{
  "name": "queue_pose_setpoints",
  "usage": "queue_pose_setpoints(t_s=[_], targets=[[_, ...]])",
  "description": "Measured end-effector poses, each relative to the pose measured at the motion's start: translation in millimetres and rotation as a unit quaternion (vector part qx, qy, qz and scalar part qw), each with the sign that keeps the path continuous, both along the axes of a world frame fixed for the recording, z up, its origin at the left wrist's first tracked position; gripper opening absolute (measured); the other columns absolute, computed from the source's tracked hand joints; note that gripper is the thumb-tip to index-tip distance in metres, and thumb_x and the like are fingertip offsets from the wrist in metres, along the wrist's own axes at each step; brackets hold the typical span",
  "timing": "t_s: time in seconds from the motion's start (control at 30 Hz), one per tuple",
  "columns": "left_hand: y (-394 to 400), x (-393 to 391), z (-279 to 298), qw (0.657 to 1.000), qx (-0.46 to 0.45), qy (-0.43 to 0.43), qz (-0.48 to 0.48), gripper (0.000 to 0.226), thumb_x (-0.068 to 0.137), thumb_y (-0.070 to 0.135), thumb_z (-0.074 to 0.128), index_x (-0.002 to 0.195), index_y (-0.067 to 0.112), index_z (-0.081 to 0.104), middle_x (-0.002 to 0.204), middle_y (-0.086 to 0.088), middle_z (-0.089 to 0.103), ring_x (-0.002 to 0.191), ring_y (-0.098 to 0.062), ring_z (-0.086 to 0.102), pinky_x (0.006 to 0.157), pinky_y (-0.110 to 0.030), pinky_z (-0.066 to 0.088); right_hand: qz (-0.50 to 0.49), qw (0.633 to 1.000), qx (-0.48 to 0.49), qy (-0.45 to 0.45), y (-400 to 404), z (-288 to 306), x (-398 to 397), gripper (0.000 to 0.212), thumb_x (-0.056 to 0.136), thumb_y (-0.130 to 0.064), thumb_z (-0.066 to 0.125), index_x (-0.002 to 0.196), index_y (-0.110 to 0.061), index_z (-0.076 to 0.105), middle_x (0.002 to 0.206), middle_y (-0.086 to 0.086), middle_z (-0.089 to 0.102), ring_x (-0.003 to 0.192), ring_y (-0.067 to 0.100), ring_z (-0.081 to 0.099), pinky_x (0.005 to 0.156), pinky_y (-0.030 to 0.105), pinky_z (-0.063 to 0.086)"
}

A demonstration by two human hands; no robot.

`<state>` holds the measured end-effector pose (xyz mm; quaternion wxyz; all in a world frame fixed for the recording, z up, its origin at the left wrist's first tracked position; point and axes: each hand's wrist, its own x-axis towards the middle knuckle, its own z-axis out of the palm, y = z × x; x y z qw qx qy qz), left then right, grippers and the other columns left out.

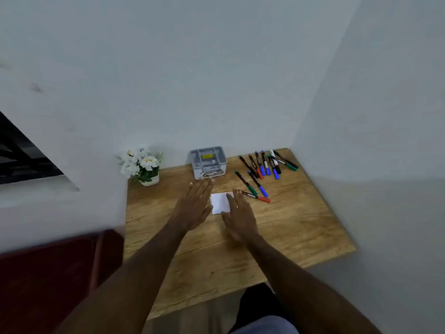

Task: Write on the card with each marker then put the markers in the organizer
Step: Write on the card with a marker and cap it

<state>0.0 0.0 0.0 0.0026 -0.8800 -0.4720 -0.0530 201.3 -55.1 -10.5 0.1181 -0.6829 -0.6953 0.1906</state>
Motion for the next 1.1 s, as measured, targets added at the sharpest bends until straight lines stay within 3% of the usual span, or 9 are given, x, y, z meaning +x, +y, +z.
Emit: queue_pose_setpoints(t_s=[0.13, 0.23, 0.4, 0.53, 0.63, 0.73, 0.8, 0.93, 1.1], targets=[[11.7, 43.7, -23.8, 0.998, -0.060, -0.014, -0.007, 0.071, 0.108, 0.032, 0.048, 0.169, 0.011, 0.018, 0.177, -0.009, 0.016, 0.164, -0.027, 0.017, 0.131, -0.049, 0.024, 0.141, 0.990, -0.020, -0.017, 10.9, -37.3, 39.6, 0.067, 0.110, -0.039, 0.043, 0.169, -0.019, 0.019, 0.179, 0.005, 0.007, 0.166, 0.023, 0.005, 0.133, 0.049, 0.021], [9.4, 53.0, -38.8, 0.988, -0.152, -0.007, -0.004, 0.064, 0.111, 0.025, 0.044, 0.169, 0.014, 0.021, 0.177, -0.007, 0.018, 0.164, -0.024, 0.020, 0.131, -0.047, 0.023, 0.207, 0.978, -0.009, -0.008, 25.8, -48.4, 63.3, 0.068, 0.109, -0.042, 0.045, 0.169, -0.020, 0.022, 0.179, 0.003, 0.013, 0.166, 0.020, 0.008, 0.133, 0.042, 0.021], [-1.7, 45.9, -53.4, 0.989, -0.141, -0.038, 0.028, 0.060, 0.105, 0.046, 0.041, 0.159, 0.020, 0.047, 0.165, -0.006, 0.047, 0.149, -0.026, 0.049, 0.119, -0.048, 0.044, 0.293, 0.956, 0.026, 0.004, 51.9, -55.5, 94.9, 0.051, 0.108, -0.033, 0.051, 0.158, -0.019, 0.049, 0.171, 0.007, 0.037, 0.159, 0.023, 0.033, 0.123, 0.033, 0.025], [2.3, 38.7, -51.9, 0.987, -0.147, -0.051, 0.035, 0.060, 0.102, 0.057, 0.051, 0.155, 0.029, 0.053, 0.160, 0.004, 0.052, 0.145, -0.019, 0.049, 0.117, -0.046, 0.043, 0.310, 0.949, 0.045, 0.044, 67.8, -53.3, 99.5, 0.044, 0.104, -0.035, 0.049, 0.140, -0.019, 0.068, 0.156, 0.007, 0.058, 0.145, 0.025, 0.054, 0.120, 0.046, 0.044], [10.5, 37.1, -57.5, 0.989, -0.136, -0.046, 0.025, 0.069, 0.099, 0.067, 0.054, 0.157, 0.030, 0.048, 0.152, 0.003, 0.056, 0.138, -0.017, 0.049, 0.114, -0.038, 0.039, 0.299, 0.947, 0.076, 0.084, 75.7, -56.7, 99.5, 0.044, 0.100, -0.044, 0.053, 0.127, -0.018, 0.077, 0.146, 0.003, 0.068, 0.135, 0.020, 0.063, 0.113, 0.041, 0.051], [15.7, 38.3, -69.7, 0.994, -0.098, -0.056, 0.001, 0.085, 0.095, 0.074, 0.056, 0.163, 0.027, 0.038, 0.148, 0.000, 0.051, 0.134, -0.019, 0.045, 0.111, -0.040, 0.040, 0.271, 0.948, 0.110, 0.128, 78.9, -67.4, 102.6, 0.038, 0.094, -0.044, 0.068, 0.119, -0.018, 0.081, 0.134, -0.001, 0.075, 0.125, 0.013, 0.069, 0.106, 0.037, 0.057], [19.3, 38.0, -76.1, 0.995, -0.083, -0.046, -0.023, 0.089, 0.094, 0.078, 0.052, 0.167, 0.032, 0.029, 0.157, 0.000, 0.041, 0.142, -0.020, 0.038, 0.115, -0.040, 0.034, 0.255, 0.947, 0.121, 0.153, 80.0, -71.8, 105.5, 0.031, 0.089, -0.039, 0.079, 0.112, -0.018, 0.083, 0.126, -0.002, 0.079, 0.118, 0.009, 0.072, 0.102, 0.031, 0.058], [18.7, 37.1, -86.2, 0.998, -0.034, -0.018, -0.046, 0.092, 0.093, 0.084, 0.043, 0.169, 0.042, 0.014, 0.171, 0.005, 0.025, 0.155, -0.018, 0.025, 0.121, -0.040, 0.022, 0.258, 0.941, 0.150, 0.161, 82.6, -79.6, 108.8, 0.018, 0.084, -0.036, 0.087, 0.095, -0.023, 0.083, 0.117, -0.009, 0.081, 0.105, 0.003, 0.074, 0.092, 0.014, 0.051], [13.3, 40.6, -88.0, 0.998, -0.032, -0.038, -0.040, 0.088, 0.091, 0.081, 0.049, 0.167, 0.048, 0.017, 0.175, 0.018, 0.014, 0.158, -0.022, 0.019, 0.124, -0.056, 0.026, 0.294, 0.921, 0.211, 0.142, 78.7, -84.9, 115.0, 0.027, 0.090, -0.029, 0.083, 0.115, -0.020, 0.082, 0.109, -0.011, 0.081, 0.087, -0.013, 0.065, 0.082, 0.000, 0.042]])
